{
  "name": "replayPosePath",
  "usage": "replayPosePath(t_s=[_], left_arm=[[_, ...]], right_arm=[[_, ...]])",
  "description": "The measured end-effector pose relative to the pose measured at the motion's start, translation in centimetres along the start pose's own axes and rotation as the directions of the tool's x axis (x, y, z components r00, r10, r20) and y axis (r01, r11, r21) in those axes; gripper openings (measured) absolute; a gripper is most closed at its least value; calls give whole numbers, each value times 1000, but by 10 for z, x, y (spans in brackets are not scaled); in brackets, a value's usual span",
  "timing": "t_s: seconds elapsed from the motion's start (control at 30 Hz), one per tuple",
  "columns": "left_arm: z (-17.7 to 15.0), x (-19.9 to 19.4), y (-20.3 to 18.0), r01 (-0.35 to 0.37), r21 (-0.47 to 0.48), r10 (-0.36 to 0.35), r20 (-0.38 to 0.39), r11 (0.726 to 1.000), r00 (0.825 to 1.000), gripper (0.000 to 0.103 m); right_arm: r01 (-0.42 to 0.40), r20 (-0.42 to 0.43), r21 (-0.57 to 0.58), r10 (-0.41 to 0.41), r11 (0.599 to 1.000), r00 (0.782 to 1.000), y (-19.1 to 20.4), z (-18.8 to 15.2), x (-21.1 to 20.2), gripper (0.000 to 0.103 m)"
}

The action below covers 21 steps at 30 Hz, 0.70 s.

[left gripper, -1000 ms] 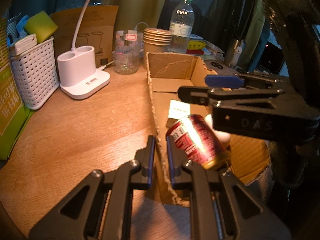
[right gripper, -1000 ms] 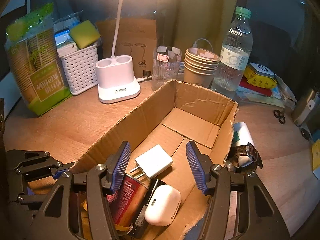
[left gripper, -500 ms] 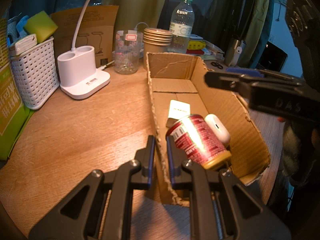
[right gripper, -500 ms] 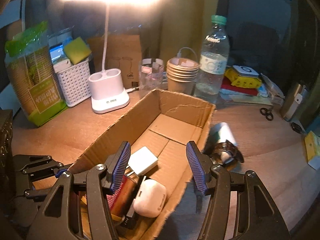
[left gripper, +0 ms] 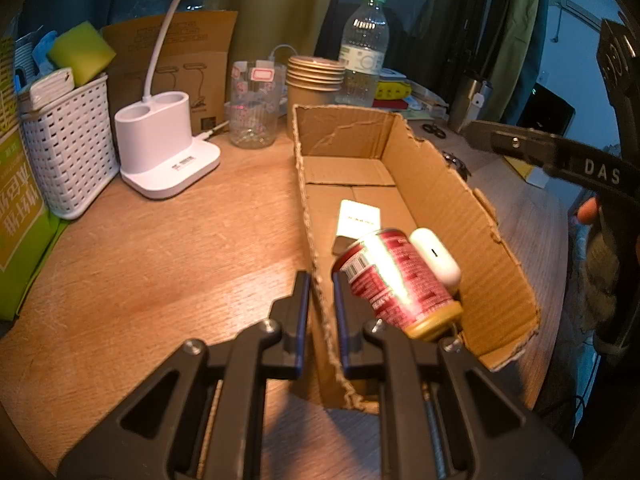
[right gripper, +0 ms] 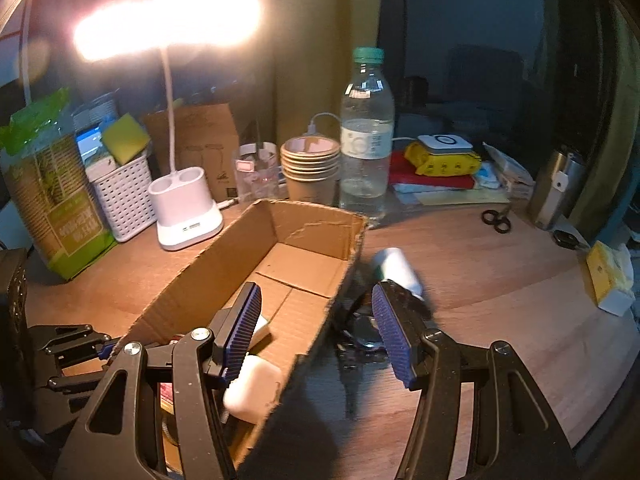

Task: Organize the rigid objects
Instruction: 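Move the right tool back toward the keys beside the black watch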

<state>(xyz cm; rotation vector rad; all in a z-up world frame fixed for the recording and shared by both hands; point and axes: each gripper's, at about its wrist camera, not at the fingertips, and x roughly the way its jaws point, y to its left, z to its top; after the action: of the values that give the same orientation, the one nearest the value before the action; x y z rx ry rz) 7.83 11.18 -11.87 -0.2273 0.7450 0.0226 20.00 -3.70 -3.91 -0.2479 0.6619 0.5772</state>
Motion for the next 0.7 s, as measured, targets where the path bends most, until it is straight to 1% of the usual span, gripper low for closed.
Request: replayPosePath(t_s=[0.13, 0.43, 0.7], left_arm=[[0, 0, 0, 0, 0, 0, 0, 1000, 1000, 13], [0, 0, 0, 0, 0, 0, 0, 1000, 1000, 13], [0, 0, 0, 0, 0, 0, 0, 1000, 1000, 13]], right_arm=[[20, 9, 33, -21, 999, 1000, -15, -1, -4, 61], [67, -4, 82, -67, 994, 998, -40, -6, 0, 61], [67, -16, 127, -66, 990, 998, -59, -12, 14, 61]])
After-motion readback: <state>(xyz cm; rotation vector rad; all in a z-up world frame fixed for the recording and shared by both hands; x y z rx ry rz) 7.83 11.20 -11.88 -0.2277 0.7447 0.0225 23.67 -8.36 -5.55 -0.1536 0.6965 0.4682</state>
